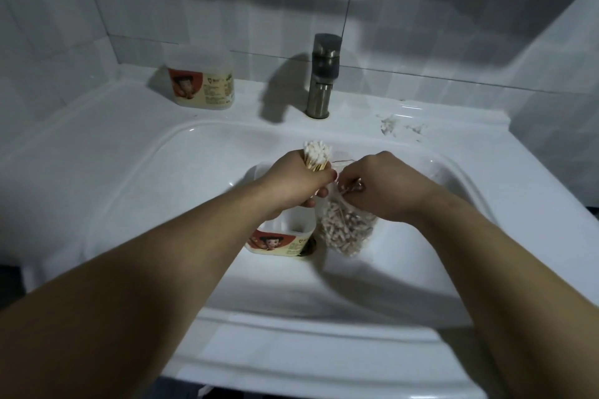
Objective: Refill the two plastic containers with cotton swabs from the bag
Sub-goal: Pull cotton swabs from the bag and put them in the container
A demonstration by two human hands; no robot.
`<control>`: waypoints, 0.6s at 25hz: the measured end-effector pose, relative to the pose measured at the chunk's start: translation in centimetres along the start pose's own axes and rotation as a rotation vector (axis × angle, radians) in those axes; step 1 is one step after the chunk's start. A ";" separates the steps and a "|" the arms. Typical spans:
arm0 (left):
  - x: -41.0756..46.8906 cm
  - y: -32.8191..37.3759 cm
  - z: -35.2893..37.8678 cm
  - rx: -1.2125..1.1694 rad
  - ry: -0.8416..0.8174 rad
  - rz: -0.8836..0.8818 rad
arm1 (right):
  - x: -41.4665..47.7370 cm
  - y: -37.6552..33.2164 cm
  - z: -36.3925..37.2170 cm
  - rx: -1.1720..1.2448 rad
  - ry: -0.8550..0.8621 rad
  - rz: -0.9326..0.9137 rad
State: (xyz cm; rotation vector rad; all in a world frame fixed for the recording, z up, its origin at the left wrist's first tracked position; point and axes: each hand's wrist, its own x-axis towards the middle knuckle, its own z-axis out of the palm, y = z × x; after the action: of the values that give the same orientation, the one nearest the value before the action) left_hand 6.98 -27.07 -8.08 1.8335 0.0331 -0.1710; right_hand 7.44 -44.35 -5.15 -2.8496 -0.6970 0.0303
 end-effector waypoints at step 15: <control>0.2 -0.1 -0.1 0.044 0.011 -0.016 | 0.1 0.6 -0.7 0.175 0.249 0.071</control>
State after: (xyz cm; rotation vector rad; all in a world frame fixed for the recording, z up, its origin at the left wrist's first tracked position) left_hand 7.13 -26.97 -8.16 1.8780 0.0518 -0.1745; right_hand 7.84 -44.92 -4.60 -2.6469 -0.5140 -0.2362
